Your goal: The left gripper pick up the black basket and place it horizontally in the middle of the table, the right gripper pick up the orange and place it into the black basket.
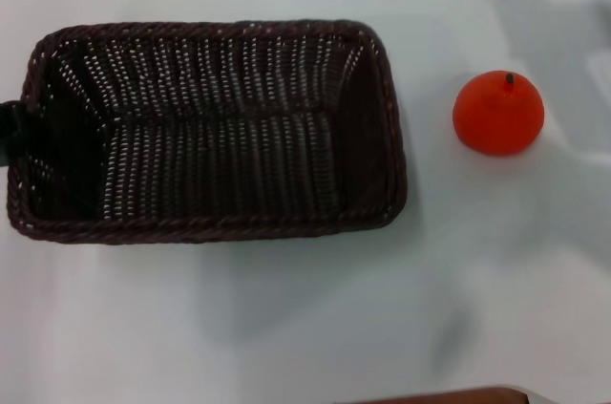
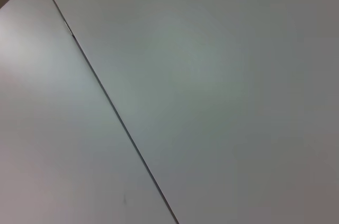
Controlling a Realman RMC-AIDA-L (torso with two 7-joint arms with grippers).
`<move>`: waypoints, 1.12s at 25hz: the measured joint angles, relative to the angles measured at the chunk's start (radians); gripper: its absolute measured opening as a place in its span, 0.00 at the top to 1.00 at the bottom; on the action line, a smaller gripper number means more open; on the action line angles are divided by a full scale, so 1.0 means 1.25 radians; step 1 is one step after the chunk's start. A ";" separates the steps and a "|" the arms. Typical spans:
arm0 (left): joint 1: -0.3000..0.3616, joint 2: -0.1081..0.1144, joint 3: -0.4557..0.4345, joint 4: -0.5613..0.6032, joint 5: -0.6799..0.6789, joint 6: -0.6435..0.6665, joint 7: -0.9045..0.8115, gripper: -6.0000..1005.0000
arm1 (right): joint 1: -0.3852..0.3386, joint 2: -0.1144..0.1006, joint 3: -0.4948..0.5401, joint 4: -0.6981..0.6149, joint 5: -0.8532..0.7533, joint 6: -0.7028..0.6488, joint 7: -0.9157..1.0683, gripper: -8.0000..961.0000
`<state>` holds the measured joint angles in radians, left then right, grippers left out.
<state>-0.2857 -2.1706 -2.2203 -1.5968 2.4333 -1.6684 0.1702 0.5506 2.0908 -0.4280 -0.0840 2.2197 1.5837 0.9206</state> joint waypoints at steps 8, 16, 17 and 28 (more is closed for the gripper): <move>0.000 0.004 0.005 0.022 -0.017 0.009 -0.001 0.74 | -0.009 0.000 -0.012 -0.002 0.000 0.014 0.007 0.04; -0.004 0.005 -0.020 0.080 -0.087 0.010 0.034 0.65 | -0.017 0.000 -0.062 -0.028 0.000 0.019 -0.002 0.04; -0.003 0.005 -0.033 0.078 -0.098 0.009 0.039 0.64 | -0.022 0.000 -0.075 -0.037 0.000 0.021 -0.002 0.04; -0.011 0.033 -0.287 0.065 -0.149 -0.036 0.185 0.33 | -0.188 0.000 -0.255 -0.198 -0.085 0.095 0.026 0.04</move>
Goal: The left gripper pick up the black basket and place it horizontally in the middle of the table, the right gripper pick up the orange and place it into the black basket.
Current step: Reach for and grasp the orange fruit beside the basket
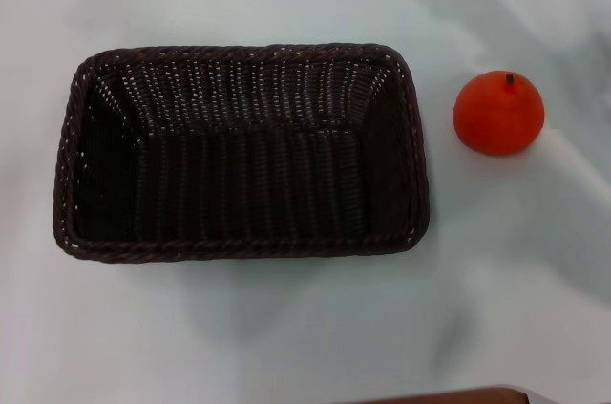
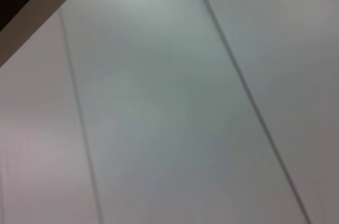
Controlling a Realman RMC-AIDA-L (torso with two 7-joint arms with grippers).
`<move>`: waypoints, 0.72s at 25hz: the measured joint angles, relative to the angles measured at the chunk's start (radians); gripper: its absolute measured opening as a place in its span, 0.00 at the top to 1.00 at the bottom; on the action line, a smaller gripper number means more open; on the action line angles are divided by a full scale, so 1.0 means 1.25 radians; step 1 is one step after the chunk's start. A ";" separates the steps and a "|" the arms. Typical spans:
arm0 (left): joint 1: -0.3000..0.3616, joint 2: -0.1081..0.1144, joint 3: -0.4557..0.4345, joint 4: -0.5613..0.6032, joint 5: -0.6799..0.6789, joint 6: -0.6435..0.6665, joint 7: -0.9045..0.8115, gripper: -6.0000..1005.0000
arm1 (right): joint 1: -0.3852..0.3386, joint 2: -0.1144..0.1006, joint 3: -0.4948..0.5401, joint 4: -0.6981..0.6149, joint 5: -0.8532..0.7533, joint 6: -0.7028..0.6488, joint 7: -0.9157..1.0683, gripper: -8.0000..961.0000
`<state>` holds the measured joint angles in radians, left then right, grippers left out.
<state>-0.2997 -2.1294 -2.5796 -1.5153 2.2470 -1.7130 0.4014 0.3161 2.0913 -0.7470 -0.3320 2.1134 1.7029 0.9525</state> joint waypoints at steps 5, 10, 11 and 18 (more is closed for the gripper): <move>0.008 -0.024 -0.109 0.037 -0.121 0.066 0.157 0.12 | -0.076 0.003 -0.001 -0.067 -0.099 0.006 0.048 0.04; 0.004 -0.018 -0.136 0.157 -0.219 0.100 0.269 0.12 | -0.153 0.003 0.037 -0.095 -0.165 0.009 0.050 0.04; 0.002 -0.016 -0.137 0.169 -0.222 0.104 0.281 0.12 | -0.162 0.004 0.048 -0.095 -0.178 0.008 0.048 0.04; -0.003 -0.020 -0.137 0.205 -0.272 0.120 0.354 0.12 | -0.186 0.004 0.156 -0.074 -0.292 -0.034 0.027 0.04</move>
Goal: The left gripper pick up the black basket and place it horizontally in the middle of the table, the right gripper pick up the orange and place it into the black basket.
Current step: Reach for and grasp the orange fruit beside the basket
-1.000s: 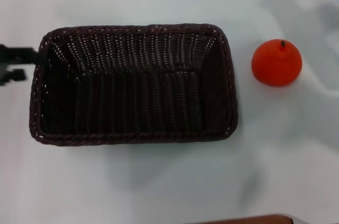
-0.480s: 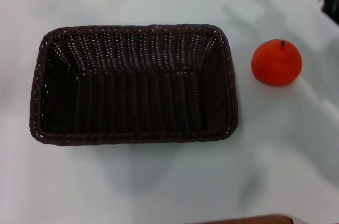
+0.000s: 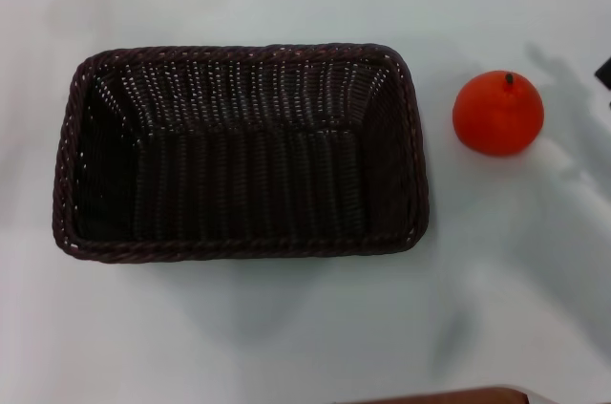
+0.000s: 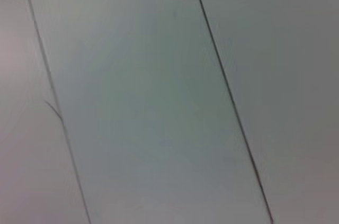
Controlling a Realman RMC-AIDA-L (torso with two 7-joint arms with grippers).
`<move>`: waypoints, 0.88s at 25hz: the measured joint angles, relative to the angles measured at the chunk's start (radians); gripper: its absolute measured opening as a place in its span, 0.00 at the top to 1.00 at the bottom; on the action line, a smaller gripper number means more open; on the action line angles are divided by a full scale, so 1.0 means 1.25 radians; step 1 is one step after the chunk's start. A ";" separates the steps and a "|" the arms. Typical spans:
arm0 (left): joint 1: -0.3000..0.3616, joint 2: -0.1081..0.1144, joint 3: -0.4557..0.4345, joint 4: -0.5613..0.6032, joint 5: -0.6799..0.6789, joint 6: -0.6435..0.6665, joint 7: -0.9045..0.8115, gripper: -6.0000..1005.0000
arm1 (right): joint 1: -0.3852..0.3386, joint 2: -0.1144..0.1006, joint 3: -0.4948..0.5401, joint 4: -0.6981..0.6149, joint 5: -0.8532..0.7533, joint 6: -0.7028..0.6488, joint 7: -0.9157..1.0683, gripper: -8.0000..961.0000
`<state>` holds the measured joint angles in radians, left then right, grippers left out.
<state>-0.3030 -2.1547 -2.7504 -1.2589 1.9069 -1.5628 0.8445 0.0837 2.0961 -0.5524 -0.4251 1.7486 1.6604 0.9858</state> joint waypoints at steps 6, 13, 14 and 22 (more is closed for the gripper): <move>0.000 0.003 0.005 0.034 -0.036 -0.007 0.023 0.13 | 0.040 -0.001 0.006 0.059 -0.006 -0.090 -0.061 0.04; 0.000 -0.004 0.010 0.062 -0.054 -0.011 0.042 0.13 | 0.112 -0.005 -0.018 0.072 -0.026 -0.173 -0.073 0.04; 0.000 -0.004 0.010 0.068 -0.059 -0.012 0.045 0.13 | 0.123 -0.005 -0.022 0.072 -0.041 -0.180 -0.072 0.04; 0.000 -0.005 0.009 0.082 -0.070 -0.016 0.053 0.13 | 0.173 -0.001 -0.027 0.091 -0.121 -0.254 -0.068 0.05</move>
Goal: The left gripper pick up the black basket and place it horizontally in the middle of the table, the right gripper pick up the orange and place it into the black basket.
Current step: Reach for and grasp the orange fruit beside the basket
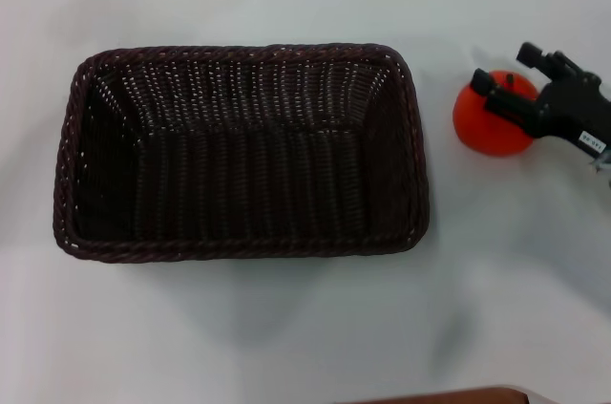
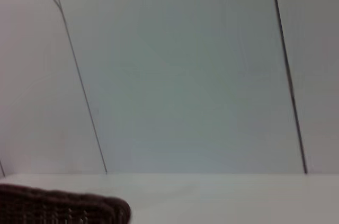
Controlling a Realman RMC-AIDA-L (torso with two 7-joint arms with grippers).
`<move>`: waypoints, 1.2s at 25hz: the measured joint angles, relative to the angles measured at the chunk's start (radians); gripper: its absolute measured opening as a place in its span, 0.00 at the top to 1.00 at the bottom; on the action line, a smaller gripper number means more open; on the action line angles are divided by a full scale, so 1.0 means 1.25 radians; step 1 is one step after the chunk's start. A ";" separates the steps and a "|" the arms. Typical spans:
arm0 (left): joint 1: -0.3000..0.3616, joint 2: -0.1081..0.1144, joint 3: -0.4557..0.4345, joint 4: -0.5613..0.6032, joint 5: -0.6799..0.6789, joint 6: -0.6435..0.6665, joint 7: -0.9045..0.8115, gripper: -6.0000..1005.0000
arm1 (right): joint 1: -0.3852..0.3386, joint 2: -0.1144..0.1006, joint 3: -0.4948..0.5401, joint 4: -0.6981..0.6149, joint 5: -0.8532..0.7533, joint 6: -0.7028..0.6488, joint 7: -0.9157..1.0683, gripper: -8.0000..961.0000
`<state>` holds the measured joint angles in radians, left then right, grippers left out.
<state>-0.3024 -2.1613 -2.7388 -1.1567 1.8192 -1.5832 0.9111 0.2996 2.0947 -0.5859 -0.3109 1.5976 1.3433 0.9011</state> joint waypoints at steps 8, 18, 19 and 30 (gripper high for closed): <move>-0.005 0.001 -0.001 0.016 -0.013 0.004 0.000 0.13 | -0.010 -0.003 -0.014 0.011 -0.005 -0.032 0.000 0.11; -0.017 0.003 0.000 0.028 -0.013 0.005 0.001 0.13 | -0.004 -0.002 -0.034 0.012 -0.048 -0.042 -0.004 0.25; -0.017 0.003 0.000 0.028 -0.013 0.005 0.001 0.13 | -0.004 -0.002 -0.031 0.011 -0.048 -0.040 -0.003 0.27; -0.018 0.006 -0.002 0.046 -0.014 0.006 0.010 0.13 | -0.015 -0.002 0.063 0.006 -0.036 0.020 0.002 0.62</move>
<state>-0.3243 -2.1533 -2.7411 -1.0987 1.8021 -1.5754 0.9235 0.2809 2.0916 -0.5069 -0.3030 1.5526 1.3680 0.9040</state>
